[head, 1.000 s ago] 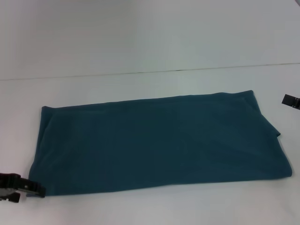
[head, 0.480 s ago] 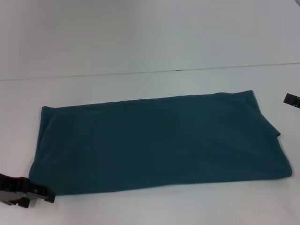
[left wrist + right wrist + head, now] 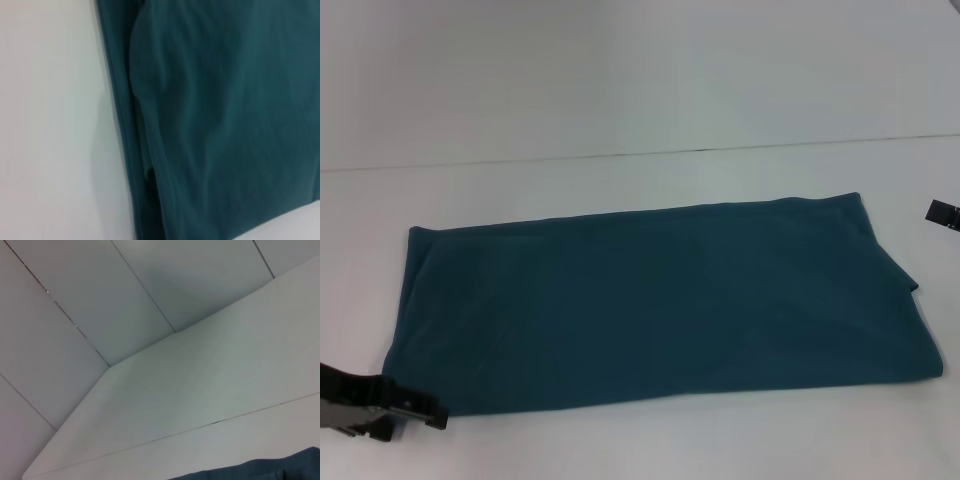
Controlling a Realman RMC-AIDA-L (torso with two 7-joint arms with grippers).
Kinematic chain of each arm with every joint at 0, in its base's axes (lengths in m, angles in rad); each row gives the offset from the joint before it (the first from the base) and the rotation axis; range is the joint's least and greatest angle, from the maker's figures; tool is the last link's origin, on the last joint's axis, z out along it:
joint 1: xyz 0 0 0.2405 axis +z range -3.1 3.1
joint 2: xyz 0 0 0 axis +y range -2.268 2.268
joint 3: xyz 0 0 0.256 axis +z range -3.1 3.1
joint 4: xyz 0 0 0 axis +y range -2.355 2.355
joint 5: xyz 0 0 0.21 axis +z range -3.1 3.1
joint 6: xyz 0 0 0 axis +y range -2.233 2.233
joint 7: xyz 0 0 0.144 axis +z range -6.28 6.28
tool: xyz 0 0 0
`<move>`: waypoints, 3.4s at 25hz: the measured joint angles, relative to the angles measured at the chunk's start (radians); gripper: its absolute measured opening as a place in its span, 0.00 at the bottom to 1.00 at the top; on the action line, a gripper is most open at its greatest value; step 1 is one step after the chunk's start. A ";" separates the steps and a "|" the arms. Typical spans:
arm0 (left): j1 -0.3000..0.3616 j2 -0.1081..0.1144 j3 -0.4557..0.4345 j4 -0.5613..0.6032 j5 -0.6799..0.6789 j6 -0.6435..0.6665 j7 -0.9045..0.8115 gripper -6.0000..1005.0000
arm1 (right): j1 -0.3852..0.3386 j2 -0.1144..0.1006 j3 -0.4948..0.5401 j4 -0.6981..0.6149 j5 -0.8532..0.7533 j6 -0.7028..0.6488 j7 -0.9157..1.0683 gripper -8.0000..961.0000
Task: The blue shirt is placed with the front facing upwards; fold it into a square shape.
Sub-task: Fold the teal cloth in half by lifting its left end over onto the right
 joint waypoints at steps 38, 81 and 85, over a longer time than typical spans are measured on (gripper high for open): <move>-0.039 0.000 0.036 0.000 -0.080 -0.073 0.007 0.90 | 0.003 0.000 0.014 0.000 0.001 0.008 -0.002 0.95; -0.038 0.003 0.052 0.008 0.056 -0.092 -0.016 0.90 | 0.006 0.000 0.024 0.000 0.001 0.011 -0.002 0.95; -0.038 0.001 0.062 0.008 0.055 -0.095 -0.018 0.90 | 0.006 0.000 0.024 0.000 0.001 0.011 -0.002 0.95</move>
